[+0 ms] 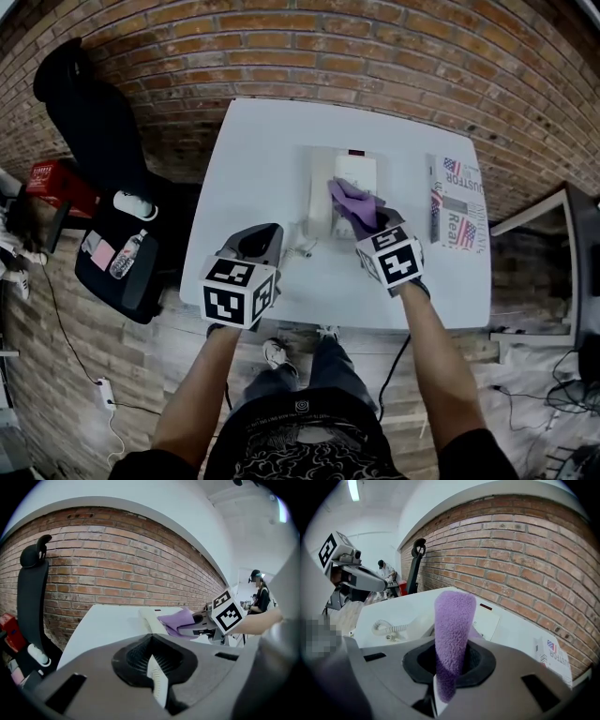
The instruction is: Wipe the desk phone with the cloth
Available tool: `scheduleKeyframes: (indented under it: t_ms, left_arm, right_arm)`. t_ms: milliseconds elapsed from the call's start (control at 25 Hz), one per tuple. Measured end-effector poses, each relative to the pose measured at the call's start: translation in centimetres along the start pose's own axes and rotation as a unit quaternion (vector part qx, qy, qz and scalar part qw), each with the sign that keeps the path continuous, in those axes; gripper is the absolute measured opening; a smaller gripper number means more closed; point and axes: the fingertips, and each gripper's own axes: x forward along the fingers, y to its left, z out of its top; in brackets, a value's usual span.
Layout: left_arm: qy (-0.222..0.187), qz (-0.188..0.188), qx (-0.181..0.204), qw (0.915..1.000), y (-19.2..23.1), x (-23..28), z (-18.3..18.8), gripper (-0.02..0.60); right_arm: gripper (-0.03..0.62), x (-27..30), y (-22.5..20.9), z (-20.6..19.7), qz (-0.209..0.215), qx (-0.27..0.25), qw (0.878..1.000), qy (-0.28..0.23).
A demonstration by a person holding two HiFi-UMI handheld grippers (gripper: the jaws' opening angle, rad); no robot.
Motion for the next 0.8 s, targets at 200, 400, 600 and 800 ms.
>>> scheduleKeyframes:
  t_ms: [200,400,600,800]
  left_arm:
    - [-0.001,-0.013,0.008,0.9999,-0.2,-0.9,-0.4,0.002]
    - [0.0,-0.025,0.014,0.9996,-0.5,-1.6,-1.1,0.002]
    - [-0.002,-0.038,0.02,0.9991,-0.8,-2.1,-1.2,0.002]
    - [-0.006,-0.051,0.025,0.9984,-1.3,-2.3,-0.9,0.002]
  right_arm:
    - [0.043,-0.7,1.4,-1.1,-0.003,0.007,1.0,0.006]
    - [0.043,-1.5,2.8,-2.3,-0.007,0.013,1.0,0.014]
    - [0.043,-2.1,4.2,-3.5,-0.005,0.018,1.0,0.024]
    - [0.043,-3.1,4.9,-3.9,-0.009,0.019,0.999,0.029]
